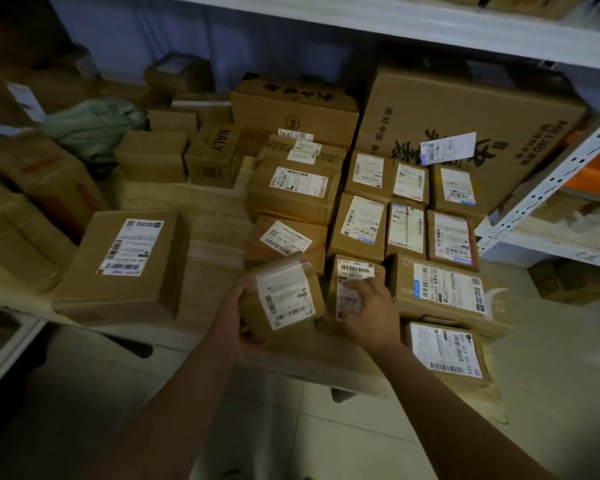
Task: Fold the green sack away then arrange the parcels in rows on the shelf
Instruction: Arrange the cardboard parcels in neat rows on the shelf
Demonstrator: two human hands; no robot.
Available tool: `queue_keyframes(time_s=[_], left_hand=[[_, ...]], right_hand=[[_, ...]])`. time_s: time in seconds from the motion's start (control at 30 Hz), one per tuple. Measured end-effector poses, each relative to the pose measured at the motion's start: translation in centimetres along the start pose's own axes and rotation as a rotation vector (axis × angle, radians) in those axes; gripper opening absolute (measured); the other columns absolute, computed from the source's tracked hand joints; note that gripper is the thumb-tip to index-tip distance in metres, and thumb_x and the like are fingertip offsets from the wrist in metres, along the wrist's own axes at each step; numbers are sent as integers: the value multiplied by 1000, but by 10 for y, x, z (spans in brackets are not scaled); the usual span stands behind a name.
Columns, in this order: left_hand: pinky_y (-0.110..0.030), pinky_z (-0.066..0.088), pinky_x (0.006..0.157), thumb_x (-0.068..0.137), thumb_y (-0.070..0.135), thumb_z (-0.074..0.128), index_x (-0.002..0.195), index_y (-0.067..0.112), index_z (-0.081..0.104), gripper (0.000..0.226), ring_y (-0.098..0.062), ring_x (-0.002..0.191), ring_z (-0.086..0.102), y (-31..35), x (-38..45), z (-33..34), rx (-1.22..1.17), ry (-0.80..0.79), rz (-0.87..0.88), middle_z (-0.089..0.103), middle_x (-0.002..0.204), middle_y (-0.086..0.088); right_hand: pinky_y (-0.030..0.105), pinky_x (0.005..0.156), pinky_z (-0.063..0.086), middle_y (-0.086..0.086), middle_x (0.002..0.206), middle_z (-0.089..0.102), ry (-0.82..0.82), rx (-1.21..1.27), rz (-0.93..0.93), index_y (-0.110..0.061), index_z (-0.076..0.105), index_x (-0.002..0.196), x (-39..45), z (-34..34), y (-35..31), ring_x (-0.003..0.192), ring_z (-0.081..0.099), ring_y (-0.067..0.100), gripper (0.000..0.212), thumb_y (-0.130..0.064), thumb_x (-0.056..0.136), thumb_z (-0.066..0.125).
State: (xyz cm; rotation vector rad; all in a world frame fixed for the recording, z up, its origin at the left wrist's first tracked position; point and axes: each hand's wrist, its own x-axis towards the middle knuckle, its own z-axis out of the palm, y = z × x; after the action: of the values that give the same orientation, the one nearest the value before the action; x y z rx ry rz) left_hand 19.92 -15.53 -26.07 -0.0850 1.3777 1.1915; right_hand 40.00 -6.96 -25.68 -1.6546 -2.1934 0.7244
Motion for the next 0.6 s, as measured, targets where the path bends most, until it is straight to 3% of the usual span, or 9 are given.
queue_keyframes(time_s=[0.03, 0.13, 0.2, 0.3, 0.4, 0.5, 0.6], left_hand=[[-46, 48, 86, 77, 55, 61, 107, 16, 61, 50, -36, 106, 55, 2, -1, -2, 18, 2, -36, 58, 113, -17], [-47, 48, 89, 79, 61, 55, 104, 10, 61, 57, -36, 106, 57, 9, -4, -8, 144, 44, -106, 60, 111, -20], [-48, 48, 90, 80, 65, 50, 100, 8, 63, 61, -35, 102, 59, 14, -7, -13, 203, 108, -73, 63, 106, -19], [-47, 52, 90, 83, 65, 50, 95, 11, 63, 57, -32, 95, 61, 19, -7, -21, 239, 110, -6, 66, 97, -16], [-41, 54, 75, 92, 45, 52, 91, 15, 62, 32, -26, 86, 60, 20, -3, -20, 224, 72, 20, 65, 95, -11], [-35, 53, 66, 92, 21, 58, 92, 15, 65, 10, -22, 83, 61, 11, 13, -16, 353, 56, 64, 66, 102, -11], [-41, 58, 73, 87, 19, 64, 115, 8, 63, 29, -26, 88, 65, 1, 29, -13, 437, 100, 123, 66, 104, -10]], right_hand=[[38, 92, 51, -1, 128, 52, -12, 157, 31, -24, 55, 126, 1, 1, -8, 113, 53, 21, 42, -32, 86, 59], [31, 82, 53, -5, 112, 62, -283, 480, 140, -23, 55, 125, -2, 5, -34, 99, 60, 15, 40, -42, 90, 56], [38, 87, 54, -3, 106, 64, -327, 374, 135, -20, 55, 121, -4, 12, -45, 97, 63, 18, 39, -43, 90, 56], [41, 88, 54, 5, 106, 67, -270, 263, 159, -16, 50, 122, -3, 24, -53, 95, 66, 22, 37, -30, 90, 60], [36, 89, 51, 11, 112, 67, -250, 133, 132, -12, 50, 125, -1, 29, -59, 101, 64, 26, 35, -17, 90, 57], [36, 93, 49, 9, 121, 62, -202, 39, 92, -15, 51, 127, -1, 32, -56, 110, 59, 26, 37, -17, 90, 54], [38, 102, 38, 8, 136, 46, -47, -222, 135, -21, 46, 133, 0, 29, -43, 126, 41, 26, 48, -28, 87, 55]])
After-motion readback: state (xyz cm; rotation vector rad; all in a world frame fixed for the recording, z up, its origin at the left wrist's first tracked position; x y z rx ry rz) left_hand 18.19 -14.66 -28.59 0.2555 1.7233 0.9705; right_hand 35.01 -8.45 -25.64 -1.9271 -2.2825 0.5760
